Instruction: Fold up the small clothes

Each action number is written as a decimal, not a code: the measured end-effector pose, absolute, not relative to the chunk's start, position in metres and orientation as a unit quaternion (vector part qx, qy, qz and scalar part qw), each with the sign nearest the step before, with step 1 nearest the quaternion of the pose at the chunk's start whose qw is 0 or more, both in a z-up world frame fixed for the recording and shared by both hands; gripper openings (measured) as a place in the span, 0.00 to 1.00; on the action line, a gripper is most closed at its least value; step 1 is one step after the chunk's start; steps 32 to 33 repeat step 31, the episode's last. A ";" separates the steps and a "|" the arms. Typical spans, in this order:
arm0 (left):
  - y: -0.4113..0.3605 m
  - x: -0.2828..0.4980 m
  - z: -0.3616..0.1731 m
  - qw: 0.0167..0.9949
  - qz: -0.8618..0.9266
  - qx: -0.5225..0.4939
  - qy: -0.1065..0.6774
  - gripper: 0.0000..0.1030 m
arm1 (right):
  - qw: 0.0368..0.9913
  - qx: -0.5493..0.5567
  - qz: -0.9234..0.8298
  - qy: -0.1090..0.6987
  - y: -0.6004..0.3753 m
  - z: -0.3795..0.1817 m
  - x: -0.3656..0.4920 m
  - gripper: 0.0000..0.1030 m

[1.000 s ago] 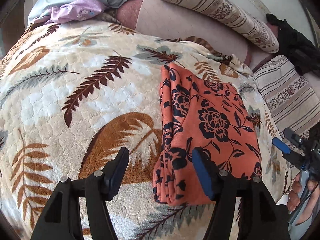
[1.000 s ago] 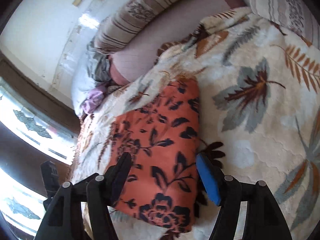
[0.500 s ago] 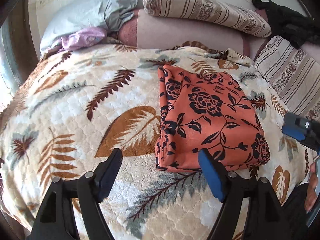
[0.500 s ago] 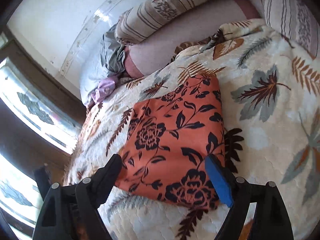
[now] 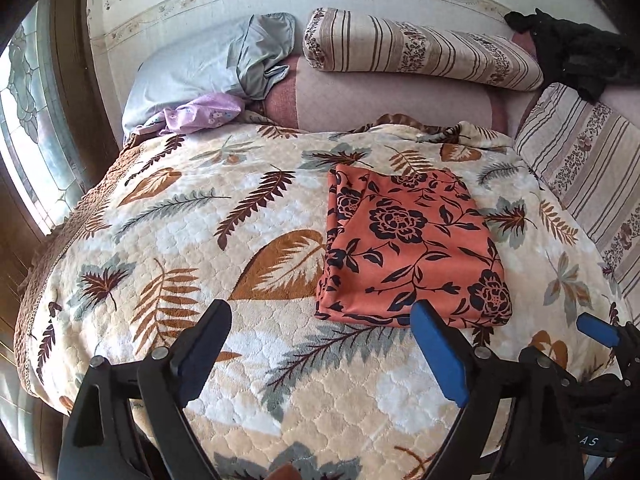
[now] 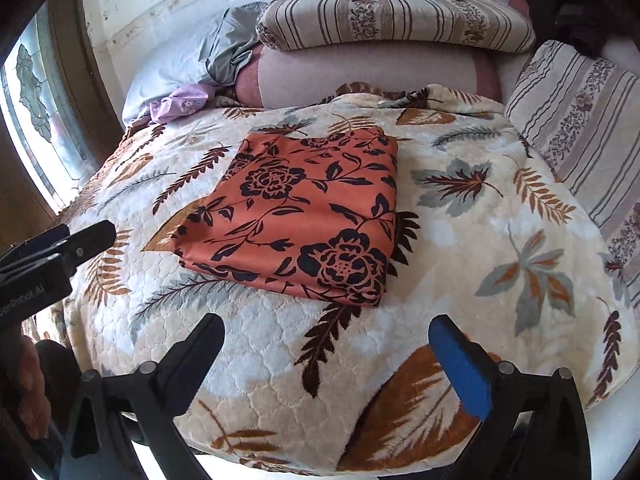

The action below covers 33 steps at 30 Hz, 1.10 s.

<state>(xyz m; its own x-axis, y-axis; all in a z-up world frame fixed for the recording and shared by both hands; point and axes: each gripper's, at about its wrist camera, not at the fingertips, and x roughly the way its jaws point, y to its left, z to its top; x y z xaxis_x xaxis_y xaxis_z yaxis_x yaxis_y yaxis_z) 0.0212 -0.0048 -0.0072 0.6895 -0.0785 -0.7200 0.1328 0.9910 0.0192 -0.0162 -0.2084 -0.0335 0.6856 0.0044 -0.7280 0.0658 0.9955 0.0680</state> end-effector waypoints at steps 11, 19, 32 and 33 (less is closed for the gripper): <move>-0.015 0.022 -0.002 0.913 -0.067 0.038 0.401 0.91 | 0.918 0.039 -0.052 0.391 -0.216 -0.021 -0.013 1.00; -0.016 0.032 -0.006 0.911 -0.053 0.043 0.408 0.91 | 0.916 0.032 -0.058 0.396 -0.216 -0.022 -0.004 1.00; -0.016 0.045 -0.003 0.919 -0.059 0.024 0.390 0.91 | 0.916 0.023 -0.077 0.393 -0.217 -0.020 0.014 1.00; -0.016 0.045 -0.003 0.919 -0.059 0.024 0.390 0.91 | 0.916 0.023 -0.077 0.393 -0.217 -0.020 0.014 1.00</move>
